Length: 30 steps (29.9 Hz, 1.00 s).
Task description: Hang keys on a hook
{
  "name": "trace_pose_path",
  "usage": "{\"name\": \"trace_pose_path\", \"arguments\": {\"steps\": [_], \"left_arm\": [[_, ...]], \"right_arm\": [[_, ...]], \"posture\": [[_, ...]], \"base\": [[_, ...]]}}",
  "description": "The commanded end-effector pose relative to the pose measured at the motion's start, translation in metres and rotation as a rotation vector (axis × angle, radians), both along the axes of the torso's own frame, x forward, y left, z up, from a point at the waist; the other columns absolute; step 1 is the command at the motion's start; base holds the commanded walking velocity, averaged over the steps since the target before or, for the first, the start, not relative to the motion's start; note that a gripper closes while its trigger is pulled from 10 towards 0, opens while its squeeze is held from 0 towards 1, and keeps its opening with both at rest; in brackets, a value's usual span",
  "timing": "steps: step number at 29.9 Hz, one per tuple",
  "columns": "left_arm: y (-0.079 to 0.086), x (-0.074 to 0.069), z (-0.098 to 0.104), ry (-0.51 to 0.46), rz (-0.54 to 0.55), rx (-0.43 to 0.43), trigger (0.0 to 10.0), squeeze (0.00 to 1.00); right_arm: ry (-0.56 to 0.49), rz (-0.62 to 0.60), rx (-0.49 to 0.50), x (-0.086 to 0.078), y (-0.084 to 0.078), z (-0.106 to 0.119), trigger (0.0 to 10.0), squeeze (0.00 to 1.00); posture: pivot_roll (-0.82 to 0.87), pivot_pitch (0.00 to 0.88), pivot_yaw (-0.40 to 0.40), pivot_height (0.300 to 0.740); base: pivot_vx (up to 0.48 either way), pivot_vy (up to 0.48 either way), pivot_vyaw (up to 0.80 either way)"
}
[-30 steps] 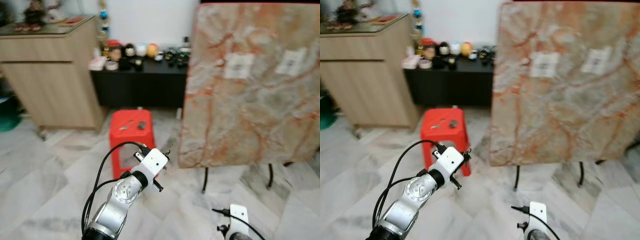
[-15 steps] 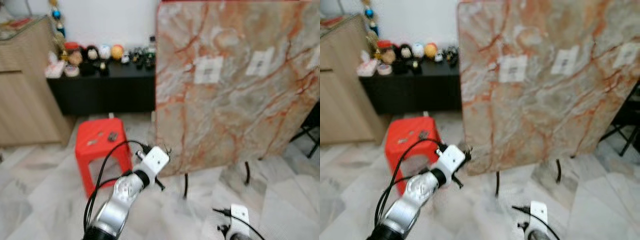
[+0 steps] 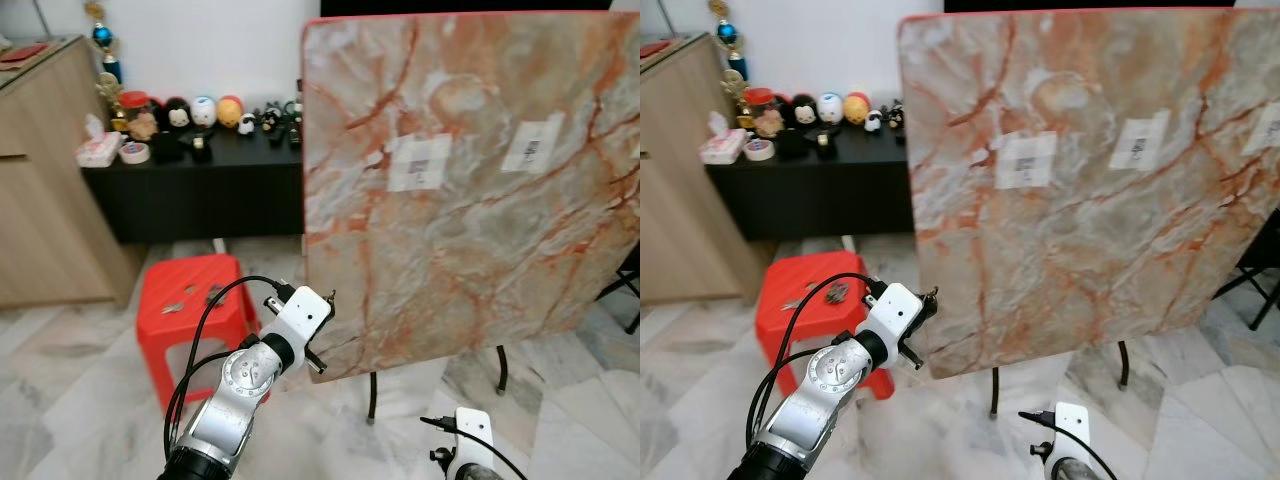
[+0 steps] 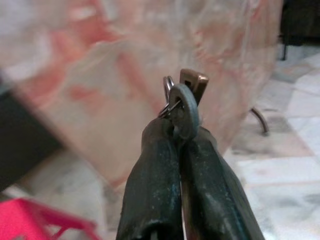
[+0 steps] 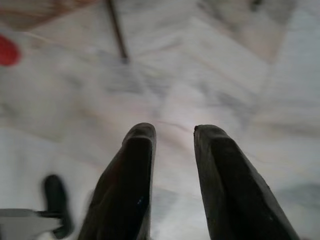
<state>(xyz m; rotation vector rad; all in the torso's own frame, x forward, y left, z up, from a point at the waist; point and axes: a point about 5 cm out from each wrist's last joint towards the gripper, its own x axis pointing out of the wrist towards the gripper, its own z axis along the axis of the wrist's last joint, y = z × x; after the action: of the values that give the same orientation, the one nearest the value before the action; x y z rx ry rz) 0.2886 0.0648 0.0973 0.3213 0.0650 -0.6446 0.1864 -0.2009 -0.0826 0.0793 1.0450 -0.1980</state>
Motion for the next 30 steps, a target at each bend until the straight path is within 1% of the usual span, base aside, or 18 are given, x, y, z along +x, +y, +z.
{"name": "trace_pose_path", "arguments": {"steps": [1,10,18,21,25,28,30], "left_arm": [[-0.0006,0.0027,0.0087,-0.030,-0.010,-0.011,10.0,0.00],[-0.0013,0.0026,0.0091,-0.028,-0.013,-0.019,10.0,0.00],[-0.0032,0.0006,0.0088,-0.025,-0.026,-0.021,10.0,0.00],[-0.0050,-0.0007,0.0075,-0.019,-0.048,-0.007,10.0,0.00],[-0.0065,-0.0019,0.0081,-0.019,-0.052,-0.023,10.0,0.00],[-0.0100,-0.0025,0.0136,-0.032,-0.067,-0.064,10.0,0.00],[-0.0103,-0.0022,0.0155,-0.038,-0.066,-0.071,10.0,0.00]], "right_arm": [[-0.024,0.009,0.001,0.0082,0.0034,0.0036,10.0,0.00],[-0.018,0.015,-0.010,0.0078,0.0026,0.0035,10.0,0.00],[-0.009,0.017,-0.008,0.0048,0.0031,0.0019,10.0,0.00],[-0.008,0.026,-0.014,0.0043,0.0029,0.0017,10.0,0.00],[-0.004,0.029,-0.014,0.0035,0.0033,0.0012,10.0,0.00],[-0.007,0.038,-0.017,0.0041,0.0033,0.0015,10.0,0.00],[-0.007,0.051,-0.024,0.0046,0.0033,0.0018,10.0,0.00]], "posture": [[0.08,0.000,-0.061,0.728],[0.08,0.000,-0.063,0.728],[0.08,0.000,-0.064,0.728],[0.08,0.000,-0.064,0.728],[0.08,0.000,-0.064,0.728],[0.08,0.000,-0.061,0.728],[0.08,0.000,-0.060,0.728]], "base": [[0.390,0.000,0.00],[0.394,0.000,0.00],[0.398,0.000,-0.80],[0.370,0.000,0.00],[0.000,0.000,0.00],[0.000,0.000,0.00],[0.000,0.000,0.00]]}}
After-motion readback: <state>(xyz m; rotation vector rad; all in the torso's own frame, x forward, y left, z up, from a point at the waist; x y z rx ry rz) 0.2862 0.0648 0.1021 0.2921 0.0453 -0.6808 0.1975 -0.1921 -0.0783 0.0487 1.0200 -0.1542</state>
